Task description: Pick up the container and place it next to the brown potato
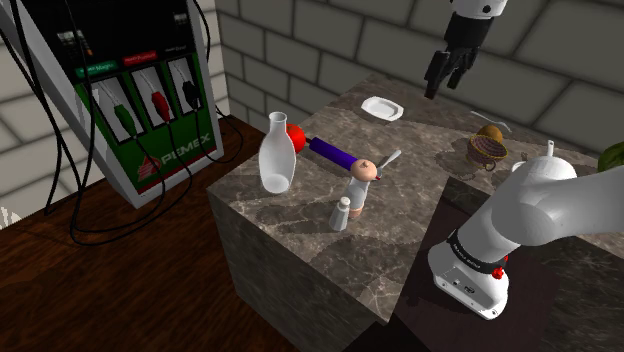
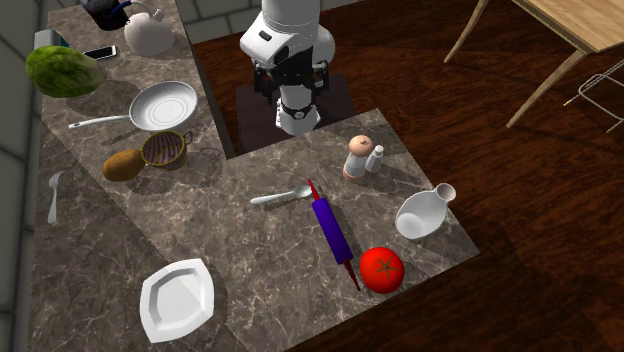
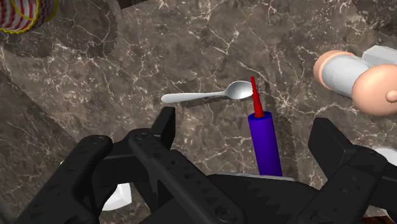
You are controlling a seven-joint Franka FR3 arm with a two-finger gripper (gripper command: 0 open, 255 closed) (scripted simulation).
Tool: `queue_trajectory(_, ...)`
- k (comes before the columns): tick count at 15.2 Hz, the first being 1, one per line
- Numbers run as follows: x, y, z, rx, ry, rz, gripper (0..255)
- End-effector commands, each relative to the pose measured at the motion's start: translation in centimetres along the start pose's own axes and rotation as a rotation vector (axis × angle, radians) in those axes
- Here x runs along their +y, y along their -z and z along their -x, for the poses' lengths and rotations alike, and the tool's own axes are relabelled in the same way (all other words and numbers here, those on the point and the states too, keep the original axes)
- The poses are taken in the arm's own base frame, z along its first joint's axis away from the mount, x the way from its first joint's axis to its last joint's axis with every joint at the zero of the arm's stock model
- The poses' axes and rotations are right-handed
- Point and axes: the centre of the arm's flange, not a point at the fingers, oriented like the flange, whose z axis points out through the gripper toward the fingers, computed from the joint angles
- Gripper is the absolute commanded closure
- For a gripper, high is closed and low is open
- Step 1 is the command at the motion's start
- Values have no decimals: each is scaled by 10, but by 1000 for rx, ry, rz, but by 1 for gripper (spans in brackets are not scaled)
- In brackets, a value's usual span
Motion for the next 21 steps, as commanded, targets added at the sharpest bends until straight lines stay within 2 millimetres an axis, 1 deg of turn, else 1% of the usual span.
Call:
queue_trajectory(1,0,0,0,0,0,0,0)
queue_trajectory(19,-200,-129,-20,99,7,21,0)
queue_trajectory(20,-201,-129,-20,100,7,21,0)
queue_trajectory(21,-201,-135,-20,100,7,21,0)
